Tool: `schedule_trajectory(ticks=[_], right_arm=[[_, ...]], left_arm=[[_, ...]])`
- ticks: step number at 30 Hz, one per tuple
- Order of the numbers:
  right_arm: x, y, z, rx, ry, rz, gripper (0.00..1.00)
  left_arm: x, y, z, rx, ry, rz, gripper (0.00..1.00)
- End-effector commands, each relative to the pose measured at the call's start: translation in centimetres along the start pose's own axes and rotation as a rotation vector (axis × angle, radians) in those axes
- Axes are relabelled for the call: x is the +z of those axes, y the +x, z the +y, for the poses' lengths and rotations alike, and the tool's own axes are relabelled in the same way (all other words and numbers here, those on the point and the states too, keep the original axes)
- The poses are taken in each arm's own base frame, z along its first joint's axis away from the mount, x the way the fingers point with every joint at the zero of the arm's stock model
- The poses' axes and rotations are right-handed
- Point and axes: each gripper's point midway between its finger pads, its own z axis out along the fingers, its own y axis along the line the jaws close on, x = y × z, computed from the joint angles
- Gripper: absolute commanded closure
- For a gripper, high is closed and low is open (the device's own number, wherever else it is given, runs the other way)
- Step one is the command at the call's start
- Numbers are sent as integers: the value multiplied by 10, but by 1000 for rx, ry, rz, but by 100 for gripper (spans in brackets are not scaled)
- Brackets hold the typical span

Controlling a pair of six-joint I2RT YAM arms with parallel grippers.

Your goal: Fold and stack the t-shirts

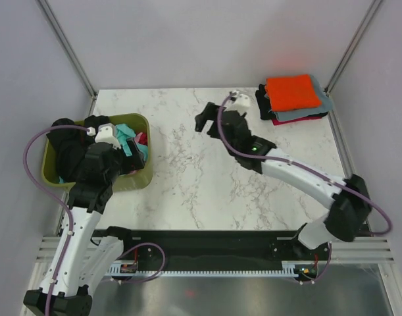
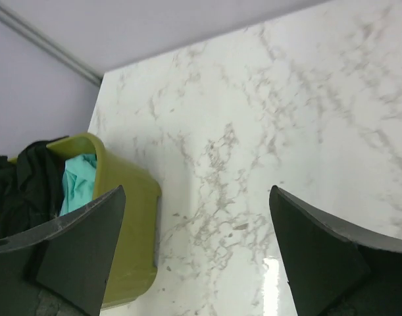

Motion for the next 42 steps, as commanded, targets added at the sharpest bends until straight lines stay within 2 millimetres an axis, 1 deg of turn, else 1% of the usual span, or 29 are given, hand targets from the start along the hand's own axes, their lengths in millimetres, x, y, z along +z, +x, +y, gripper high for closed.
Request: schedule_trajectory(ticks=[1,2,3,6,7,9,10,11,12,13,14,15,16,17,18,20,22,23,24,26,27,30,34,36,38,39,40,41,42], right_arm=[[-45,-39,-40,-113,100,-132,2],[-62,-51,-41,-99,86,-160,2],[-67,-42,-56,-115,110,-145,2],[-90,-40,-67,-106,87,-137,2],[-93,-23,-81,-121,105,-101,2],[-104,-18,-88,-99,96,-92,2],[-105,-2,-101,-109,109,-57,2],[-109,2,-104,-103,104,-50,2],[-110,9,-108,-91,105,-35,2],[-111,23,-115,-95,104,-3,2],[-112,30,-118,-94,99,18,2],[-113,36,-119,-82,96,34,2],[-115,47,-123,-80,86,67,2],[-115,52,-124,-77,80,81,2],[-117,56,-124,-72,74,94,2],[-120,62,-125,-69,56,118,2],[-123,67,-127,-76,50,135,2],[-127,65,-125,-73,35,134,2],[-128,65,-125,-78,34,138,2],[-134,64,-128,-89,30,137,2],[-135,63,-129,-89,32,130,2],[-140,62,-134,-85,33,117,2],[-144,62,-136,-102,32,124,2],[-146,62,-140,-117,44,125,2],[-150,59,-143,-119,49,117,2],[-152,60,-145,-127,55,125,2],[-156,55,-146,-121,55,108,2],[-158,54,-148,-123,59,105,2],[-161,55,-152,-128,68,107,2]], left_arm=[[-9,-26,-5,-9,28,-102,0],[-8,-26,-5,-9,26,-101,0],[-7,-25,-6,-4,28,-94,0],[-5,-25,-8,22,38,-75,0],[-6,-30,-2,15,2,-89,0],[-6,-36,4,17,-46,-89,0],[-9,-52,8,23,-82,-124,0],[-10,-60,10,31,-103,-139,0],[-1,-63,13,46,-133,-119,0],[-3,-79,21,51,-197,-152,0],[2,-84,25,63,-232,-149,0],[19,-80,32,82,-285,-98,0],[21,-91,38,84,-333,-102,0],[29,-91,42,85,-361,-81,0],[46,-85,53,77,-407,-35,0],[61,-89,67,52,-459,-8,0],[77,-87,94,-28,-509,34,0],[80,-86,104,-65,-515,42,0],[81,-85,127,-118,-554,52,1],[95,-75,145,-170,-552,88,2],[96,-73,162,-213,-575,95,2],[114,-56,178,-269,-566,161,4],[132,-33,189,-309,-567,236,9],[140,-29,193,-344,-547,251,20],[142,-37,191,-354,-513,240,67],[136,-57,184,-351,-487,185,89],[129,-73,177,-341,-478,137,98],[126,-86,160,-307,-455,101,98],[108,-118,148,-272,-462,4,98]])
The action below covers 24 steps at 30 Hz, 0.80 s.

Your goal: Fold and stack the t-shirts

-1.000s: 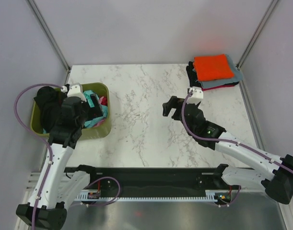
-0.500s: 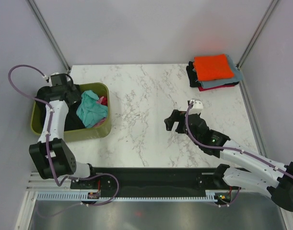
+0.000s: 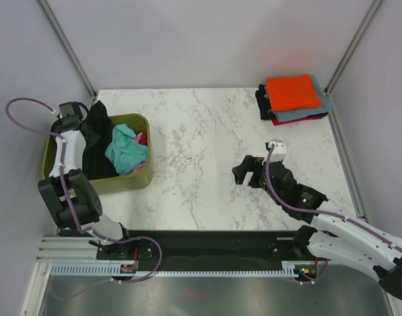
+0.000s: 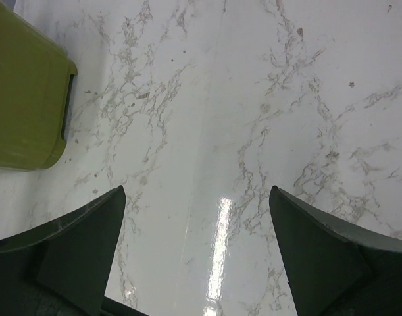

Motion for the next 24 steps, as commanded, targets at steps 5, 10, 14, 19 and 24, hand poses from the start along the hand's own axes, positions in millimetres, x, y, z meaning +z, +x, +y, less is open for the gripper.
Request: schedule_trajectory(ticks=[5,10,14,19,24], right_arm=[[-21,-25,-23,-14,86,-104,2],[-43,-69,-32,2,169,-229,2],[-66,-97,-45,31,234,-324,2],[-95,-121,-56,60,273,-399,2],[-131,-143,-60,105,255,-436,2]], left_arm=[[-215,-99,-154,104,504,-496,98],[-408,-87,-259,309,1150,-601,98],[-486,-84,-256,259,1361,-674,98],[-445,-57,-266,282,1327,-533,92],[-305,59,-283,397,1149,-4,0]])
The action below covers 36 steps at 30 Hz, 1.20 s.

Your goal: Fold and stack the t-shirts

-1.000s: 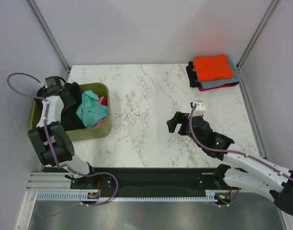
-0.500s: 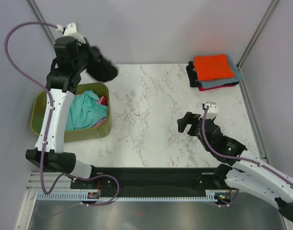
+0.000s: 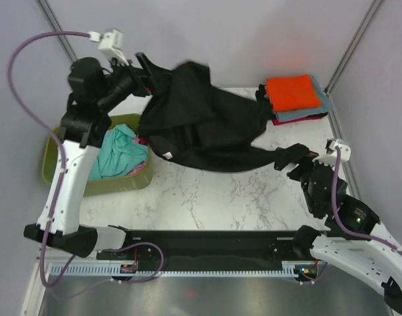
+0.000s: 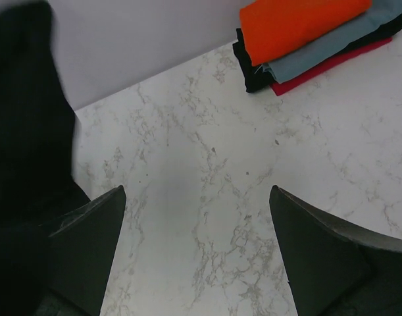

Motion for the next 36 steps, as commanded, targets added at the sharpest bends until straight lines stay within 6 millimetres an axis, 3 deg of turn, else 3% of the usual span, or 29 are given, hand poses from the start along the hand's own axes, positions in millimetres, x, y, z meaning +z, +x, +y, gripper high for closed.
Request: schedule_trajectory(ticks=[1,3,6,9,11,13,15,18,20,22,23,28,33,36], right_arm=[[-20,-33,-17,19,38,-47,2],[-34,-49,-27,48,45,-71,2],[-43,-56,-36,57,41,-87,2],[-35,-36,-29,-8,20,-28,2],[-26,-12,-20,-44,5,43,2],[-11,32,2,-100,-51,180,2],[0,81,23,-125,-125,323,2],[10,133,33,-125,-160,441,2],[15,156,36,-125,-177,484,2],[20,165,37,-132,-177,495,2],[22,166,40,-136,-185,491,2],[31,175,44,-223,-180,518,2],[31,181,29,-237,-148,510,2],[29,191,25,-230,-147,528,2]], left_arm=[[22,164,61,-214,-128,503,0],[6,209,90,-221,-242,574,0],[-13,228,106,-180,-305,566,0],[-29,222,115,-119,-368,547,0],[-38,223,120,-102,-403,561,0],[-47,224,125,-82,-448,566,0],[-69,217,132,-31,-533,566,0],[-115,205,147,93,-740,581,0],[-139,210,154,179,-828,644,0],[-148,218,155,206,-835,671,0],[-150,233,154,214,-797,719,0],[-150,265,141,219,-679,821,0],[-155,296,127,234,-612,942,1],[-161,316,141,286,-665,1032,5]])
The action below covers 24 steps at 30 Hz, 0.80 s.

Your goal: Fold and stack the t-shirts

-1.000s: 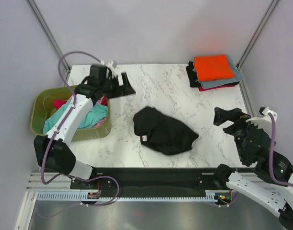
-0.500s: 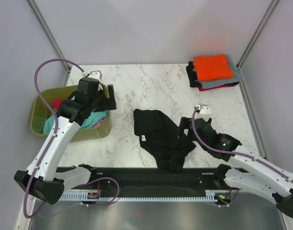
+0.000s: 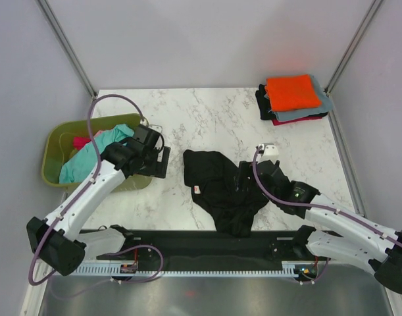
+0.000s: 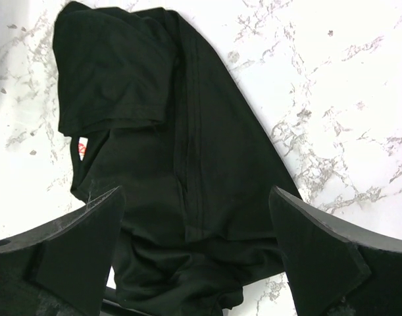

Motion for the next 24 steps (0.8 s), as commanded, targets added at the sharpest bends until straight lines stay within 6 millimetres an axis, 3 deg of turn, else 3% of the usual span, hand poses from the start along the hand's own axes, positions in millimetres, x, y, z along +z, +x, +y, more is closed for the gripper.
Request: schedule_trajectory(ticks=[1,2,3,4,6,10,11,12,13,14,15,16,17,18,19,20,21,24], right_arm=[[3,1,1,12,-14,-17,2],[4,3,0,7,-9,-12,2],[4,4,-1,6,-7,-10,2],[4,4,-2,3,-4,-11,2],[4,4,-5,-10,6,-17,2],[3,-1,-10,-27,30,-43,2],[4,-3,-12,-29,40,-47,2],[4,-4,-11,-31,41,-48,2],[5,-4,-12,-36,44,-46,2],[5,-6,-11,-38,48,-48,2],[5,-7,-11,-39,47,-49,2],[4,-8,-11,-41,47,-51,2],[1,-10,-11,-38,46,-56,2],[1,-11,-11,-37,44,-58,2],[-1,-12,-11,-35,38,-64,2],[-4,-14,-10,-31,30,-71,2],[-5,-14,-11,-30,27,-72,2],[-9,-12,-10,-35,13,-61,2]], left_arm=[[18,19,8,92,-75,99,9],[25,22,7,101,-84,138,18],[29,23,6,108,-91,153,43],[33,22,8,102,-112,159,58],[41,17,17,101,-194,172,98],[53,-21,12,10,-230,144,98],[48,-52,7,-30,-206,92,98],[48,-65,6,-49,-202,89,98],[66,-73,8,-46,-217,136,98],[56,-114,7,-61,-208,54,98],[62,-127,10,-46,-220,54,98],[82,-137,20,-19,-250,82,98],[78,-169,31,-52,-278,15,95],[83,-175,42,-74,-292,35,95],[98,-197,68,-177,-309,15,95],[108,-205,71,-230,-245,15,70],[115,-215,95,-331,-226,-5,56],[143,-248,118,-479,-126,-75,20]])
